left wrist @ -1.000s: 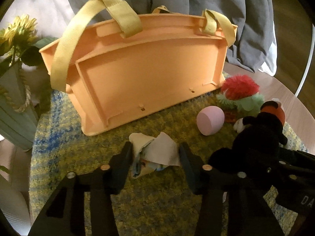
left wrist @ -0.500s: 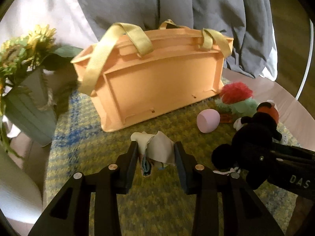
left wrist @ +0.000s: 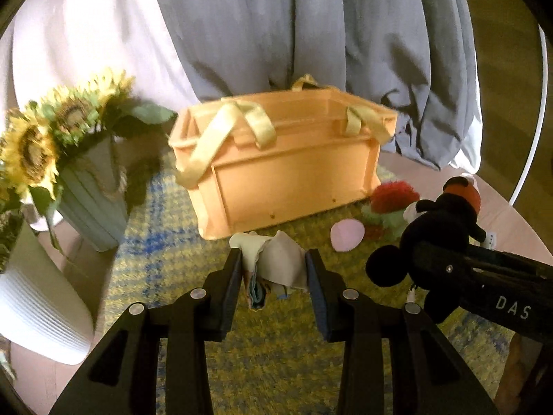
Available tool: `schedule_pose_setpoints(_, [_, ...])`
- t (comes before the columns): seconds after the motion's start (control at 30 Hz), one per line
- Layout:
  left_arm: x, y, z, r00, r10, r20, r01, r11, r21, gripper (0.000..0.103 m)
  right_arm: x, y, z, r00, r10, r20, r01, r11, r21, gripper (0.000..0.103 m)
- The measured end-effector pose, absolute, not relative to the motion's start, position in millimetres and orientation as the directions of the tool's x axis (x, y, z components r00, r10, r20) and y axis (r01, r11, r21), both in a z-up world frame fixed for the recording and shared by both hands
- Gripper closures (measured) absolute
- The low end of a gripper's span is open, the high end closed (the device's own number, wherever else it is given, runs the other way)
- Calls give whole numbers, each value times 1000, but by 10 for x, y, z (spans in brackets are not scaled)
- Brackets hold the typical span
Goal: Organize soft objects
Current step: 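Lift the cloth with the left tool while the right tool carries the black plush toward the crate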
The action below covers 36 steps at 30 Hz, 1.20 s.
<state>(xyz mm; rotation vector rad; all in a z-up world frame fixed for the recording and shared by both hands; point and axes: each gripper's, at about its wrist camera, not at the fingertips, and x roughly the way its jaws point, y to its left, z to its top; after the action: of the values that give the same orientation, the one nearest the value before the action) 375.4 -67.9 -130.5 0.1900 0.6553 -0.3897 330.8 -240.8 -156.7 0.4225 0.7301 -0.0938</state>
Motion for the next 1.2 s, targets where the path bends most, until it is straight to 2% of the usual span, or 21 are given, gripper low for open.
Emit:
schedule_pose_setpoints(0.7, [3317, -665, -640, 833, -288, -472, 335, 942, 17, 67, 3049, -2473, -892, 845, 72, -530, 100, 952, 288, 48])
schedule_pose_setpoints(1.2, [3295, -655, -222, 893, -268, -361, 292, 956, 13, 67, 3054, -2485, -500, 903, 95, -419, 33, 957, 288, 48])
